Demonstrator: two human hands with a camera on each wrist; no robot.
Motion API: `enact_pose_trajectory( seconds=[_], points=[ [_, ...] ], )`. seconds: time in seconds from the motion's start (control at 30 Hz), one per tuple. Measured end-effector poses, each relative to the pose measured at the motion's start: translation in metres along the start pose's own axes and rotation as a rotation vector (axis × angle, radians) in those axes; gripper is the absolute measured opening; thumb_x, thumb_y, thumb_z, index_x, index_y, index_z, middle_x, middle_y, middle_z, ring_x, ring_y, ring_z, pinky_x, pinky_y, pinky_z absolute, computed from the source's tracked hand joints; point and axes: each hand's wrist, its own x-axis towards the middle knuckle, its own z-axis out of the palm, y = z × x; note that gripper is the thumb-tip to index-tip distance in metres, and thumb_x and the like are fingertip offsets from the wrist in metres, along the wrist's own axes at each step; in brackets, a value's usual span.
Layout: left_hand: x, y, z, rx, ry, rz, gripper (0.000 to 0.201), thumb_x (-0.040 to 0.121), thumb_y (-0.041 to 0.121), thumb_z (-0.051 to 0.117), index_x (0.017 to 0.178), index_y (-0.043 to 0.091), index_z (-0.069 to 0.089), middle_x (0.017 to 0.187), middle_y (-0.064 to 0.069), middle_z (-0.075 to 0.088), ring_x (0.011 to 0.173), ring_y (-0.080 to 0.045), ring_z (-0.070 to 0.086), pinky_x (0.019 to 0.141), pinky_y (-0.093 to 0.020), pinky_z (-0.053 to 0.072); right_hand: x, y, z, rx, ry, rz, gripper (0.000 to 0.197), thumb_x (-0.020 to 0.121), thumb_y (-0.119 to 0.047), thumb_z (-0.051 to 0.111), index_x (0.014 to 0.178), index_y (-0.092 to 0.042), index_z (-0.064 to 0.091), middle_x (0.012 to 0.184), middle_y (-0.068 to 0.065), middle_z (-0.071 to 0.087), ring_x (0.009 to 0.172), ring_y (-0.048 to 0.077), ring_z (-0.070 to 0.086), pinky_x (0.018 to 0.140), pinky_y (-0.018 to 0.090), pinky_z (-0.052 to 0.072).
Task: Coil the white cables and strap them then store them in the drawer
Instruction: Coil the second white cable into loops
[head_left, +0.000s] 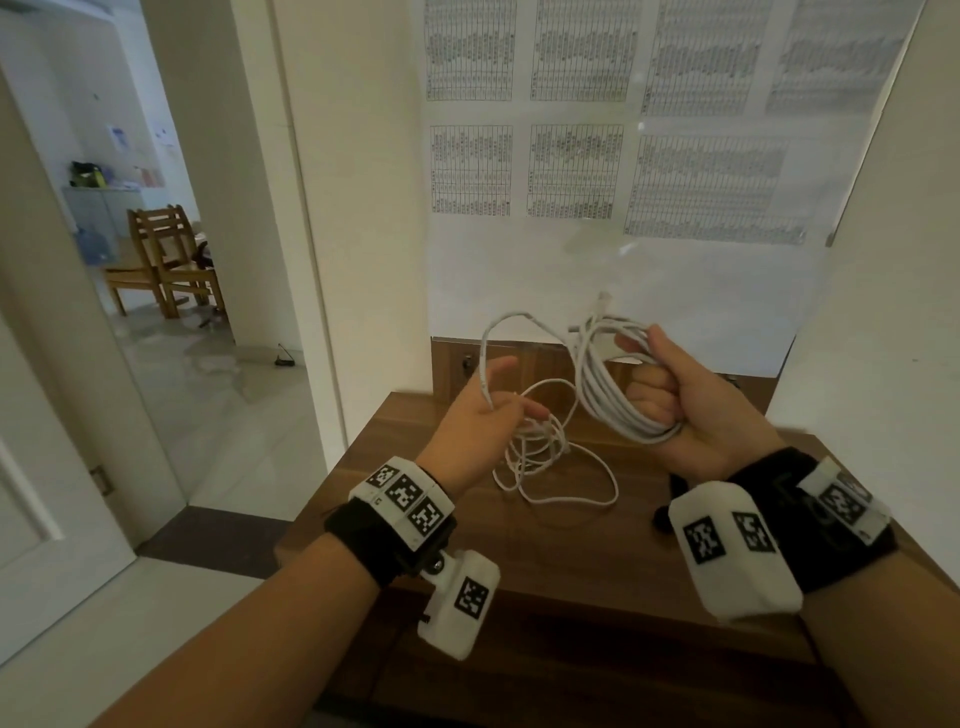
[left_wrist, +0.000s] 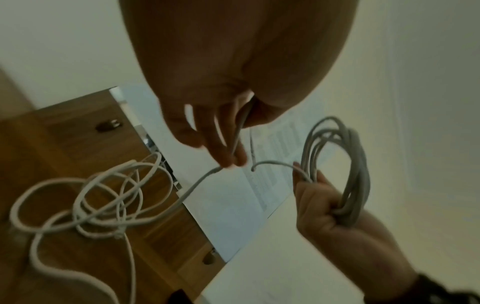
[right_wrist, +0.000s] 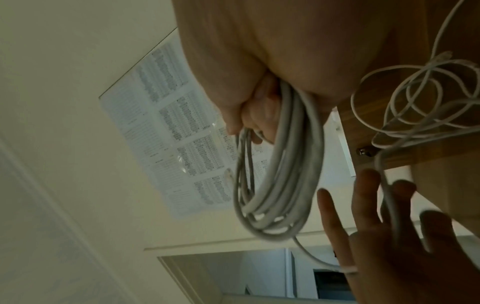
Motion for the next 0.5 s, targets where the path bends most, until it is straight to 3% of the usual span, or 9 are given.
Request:
enact_pose_trajectory(
  seconds=[0.07,0.13,0.17,0.2,0.27,0.33,0.4,0.43,0.5],
  points=[
    [0.0,0.0,-0.001,0.09,0.062,0.051,0.082,0.087,0.001,0.064,0.153,0.03,0.023,0.131,-0.002,0.057,0.109,-0.013,0.061,0.066,-0.011,0.052,-0.003,0.002,0.001,-0.018,-0.041,0.047,0.033,0.099,-0.036,0.048,0.091,-0.012,0.069,0.05,-0.009,0.022,0.042,0.007,0.012,0.037,0.015,0.019],
    [0.0,0.003,-0.003,-0.091,0.069,0.117,0.101,0.082,-0.005,0.068,0.154,0.037,0.013,0.145,0.001,0.044,0.125,-0.015,0.054,0.072,-0.018,0.056,-0.006,0.007,0.004,-0.079,-0.074,0.093,0.037,0.1,-0.035,0.047,0.085,-0.012,0.072,0.054,-0.009,0.017,0.046,0.007,0.009,0.036,0.016,0.02],
    [0.002,0.004,-0.003,-0.194,0.054,0.158,0.101,0.082,-0.006,0.07,0.155,0.037,0.015,0.147,0.005,0.045,0.123,-0.013,0.057,0.075,-0.022,0.057,-0.007,0.009,0.006,-0.124,-0.09,0.106,0.034,0.099,-0.034,0.048,0.084,-0.013,0.069,0.056,-0.008,0.014,0.044,0.006,0.011,0.036,0.016,0.02],
    [0.001,0.007,-0.001,-0.241,0.03,0.19,0.093,0.084,-0.006,0.07,0.153,0.037,0.025,0.144,0.011,0.049,0.116,-0.009,0.063,0.077,-0.023,0.056,-0.008,0.011,0.007,-0.169,-0.107,0.114,0.03,0.099,-0.034,0.049,0.083,-0.014,0.066,0.058,-0.008,0.014,0.042,0.005,0.014,0.036,0.017,0.019],
    [0.001,0.014,0.006,-0.186,-0.026,0.234,0.066,0.091,-0.001,0.063,0.133,0.048,0.054,0.135,0.013,0.058,0.104,-0.005,0.067,0.086,-0.027,0.056,-0.01,0.013,0.009,-0.234,-0.15,0.129,0.031,0.099,-0.032,0.049,0.077,-0.016,0.065,0.056,-0.008,0.019,0.039,0.005,0.018,0.037,0.017,0.018],
    [-0.001,0.016,0.012,-0.096,-0.084,0.245,0.055,0.095,-0.003,0.057,0.123,0.044,0.058,0.119,0.014,0.066,0.105,0.0,0.065,0.094,-0.026,0.052,-0.01,0.014,0.013,-0.274,-0.175,0.137,0.037,0.099,-0.031,0.048,0.073,-0.016,0.068,0.054,-0.008,0.022,0.041,0.005,0.016,0.038,0.017,0.016],
    [-0.005,0.015,0.014,-0.003,-0.118,0.231,0.033,0.1,0.003,0.051,0.117,0.031,0.06,0.1,0.022,0.072,0.098,0.005,0.066,0.085,-0.015,0.052,-0.01,0.012,0.015,-0.317,-0.172,0.11,0.031,0.101,-0.029,0.046,0.085,-0.011,0.065,0.053,-0.008,0.023,0.042,0.005,0.015,0.039,0.018,0.015],
    [-0.007,0.011,0.014,-0.004,-0.131,0.217,0.027,0.101,0.006,0.052,0.115,0.027,0.063,0.097,0.018,0.073,0.095,0.001,0.068,0.081,-0.017,0.053,-0.01,0.01,0.015,-0.339,-0.166,0.087,0.027,0.102,-0.028,0.046,0.091,-0.009,0.062,0.053,-0.007,0.023,0.041,0.005,0.016,0.038,0.017,0.016],
    [-0.012,0.009,0.015,-0.106,-0.142,0.144,0.025,0.101,0.01,0.054,0.118,0.021,0.067,0.103,0.002,0.075,0.095,-0.017,0.072,0.077,-0.031,0.059,-0.007,0.006,0.014,-0.368,-0.148,0.02,0.029,0.103,-0.027,0.047,0.092,-0.009,0.065,0.055,-0.006,0.022,0.04,0.006,0.018,0.036,0.017,0.021]
  ],
)
